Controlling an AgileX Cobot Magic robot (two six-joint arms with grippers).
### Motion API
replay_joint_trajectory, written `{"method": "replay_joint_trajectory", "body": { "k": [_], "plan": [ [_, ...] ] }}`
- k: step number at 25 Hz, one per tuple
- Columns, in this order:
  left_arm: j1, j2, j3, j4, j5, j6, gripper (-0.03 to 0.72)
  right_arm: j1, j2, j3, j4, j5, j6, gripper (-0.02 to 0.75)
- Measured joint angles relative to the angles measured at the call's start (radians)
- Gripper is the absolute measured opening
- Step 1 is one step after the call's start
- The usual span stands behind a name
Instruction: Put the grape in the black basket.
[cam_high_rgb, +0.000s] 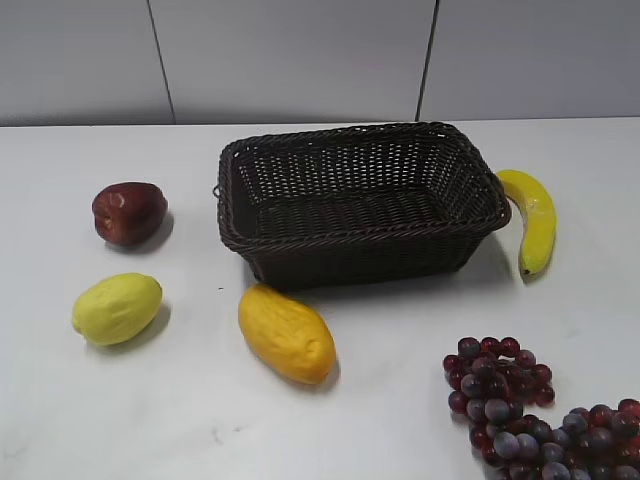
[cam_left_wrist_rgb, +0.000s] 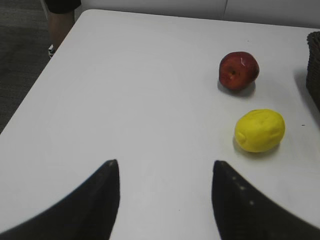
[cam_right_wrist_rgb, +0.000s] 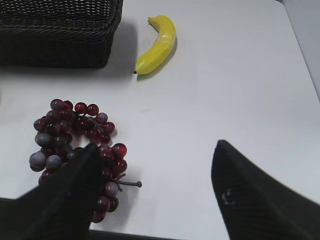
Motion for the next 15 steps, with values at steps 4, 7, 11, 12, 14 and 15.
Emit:
{"method": "replay_joint_trajectory", "body": {
  "k": [4, 7, 11, 12, 14, 15],
  "plan": [
    [0.0, 0.0, 0.0, 0.0, 0.0, 0.0, 0.552, 0.0, 0.0, 0.0, 0.0, 0.0, 0.001, 0.522],
    [0.0, 0.0, 0.0, 0.0, 0.0, 0.0, 0.552, 0.0, 0.0, 0.0, 0.0, 0.0, 0.001, 0.521],
    [0.0, 0.0, 0.0, 0.0, 0.0, 0.0, 0.552, 0.0, 0.0, 0.0, -0.001, 0.0, 0.001, 0.521],
    [0.0, 0.0, 0.0, 0.0, 0.0, 0.0, 0.552, 0.0, 0.0, 0.0, -0.001, 0.0, 0.001, 0.521],
    [0.0, 0.0, 0.0, 0.0, 0.0, 0.0, 0.552, 0.0, 0.0, 0.0, 0.005, 0.0, 0.001, 0.521],
    [0.0, 0.0, 0.0, 0.0, 0.0, 0.0, 0.552, 0.0, 0.0, 0.0, 0.01, 0.0, 0.001, 0.521]
  ]
}}
